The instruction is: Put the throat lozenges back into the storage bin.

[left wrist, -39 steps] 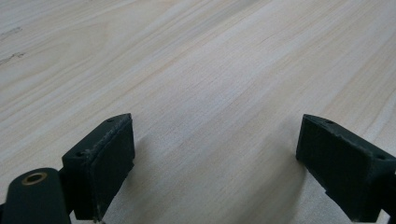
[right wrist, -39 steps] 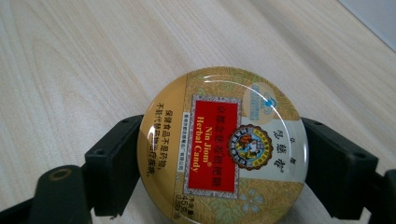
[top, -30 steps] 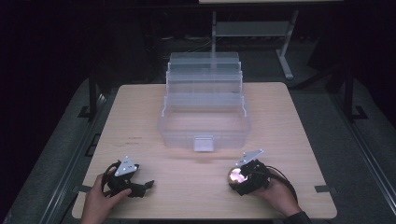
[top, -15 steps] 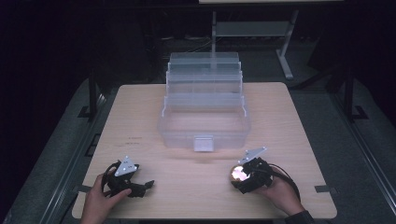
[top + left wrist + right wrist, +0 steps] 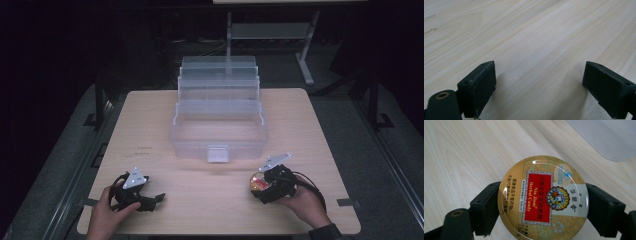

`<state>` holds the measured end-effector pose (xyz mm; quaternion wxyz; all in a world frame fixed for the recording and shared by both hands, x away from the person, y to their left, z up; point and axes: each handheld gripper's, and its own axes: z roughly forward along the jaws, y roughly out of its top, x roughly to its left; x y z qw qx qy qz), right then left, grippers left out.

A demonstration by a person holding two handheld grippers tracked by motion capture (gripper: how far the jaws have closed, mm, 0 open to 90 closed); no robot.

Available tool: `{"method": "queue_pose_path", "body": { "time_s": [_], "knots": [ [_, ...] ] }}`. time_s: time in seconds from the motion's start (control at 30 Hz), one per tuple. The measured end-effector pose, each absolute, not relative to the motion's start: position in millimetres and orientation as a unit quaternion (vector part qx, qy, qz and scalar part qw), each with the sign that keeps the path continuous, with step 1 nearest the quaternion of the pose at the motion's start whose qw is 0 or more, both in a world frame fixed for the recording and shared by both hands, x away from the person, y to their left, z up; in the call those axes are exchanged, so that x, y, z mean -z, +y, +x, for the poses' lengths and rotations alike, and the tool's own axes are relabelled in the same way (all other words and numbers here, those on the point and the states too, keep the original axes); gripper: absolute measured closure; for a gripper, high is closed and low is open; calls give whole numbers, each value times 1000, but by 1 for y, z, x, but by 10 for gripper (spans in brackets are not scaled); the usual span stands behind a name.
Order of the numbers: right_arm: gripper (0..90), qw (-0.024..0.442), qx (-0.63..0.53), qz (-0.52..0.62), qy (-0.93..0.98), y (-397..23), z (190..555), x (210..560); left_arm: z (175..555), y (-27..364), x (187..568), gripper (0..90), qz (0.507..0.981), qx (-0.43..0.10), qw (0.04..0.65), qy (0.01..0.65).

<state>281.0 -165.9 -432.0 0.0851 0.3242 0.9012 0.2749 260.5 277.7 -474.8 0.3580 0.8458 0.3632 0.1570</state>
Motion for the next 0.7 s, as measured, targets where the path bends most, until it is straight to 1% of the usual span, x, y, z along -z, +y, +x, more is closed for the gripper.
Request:
{"method": "queue_pose_path", "body": {
  "time_s": [0.7],
  "knots": [
    [197,95,-279,333,896,-177,288,410,260,277,475,107,845,-156,358,365]
  ]
}}
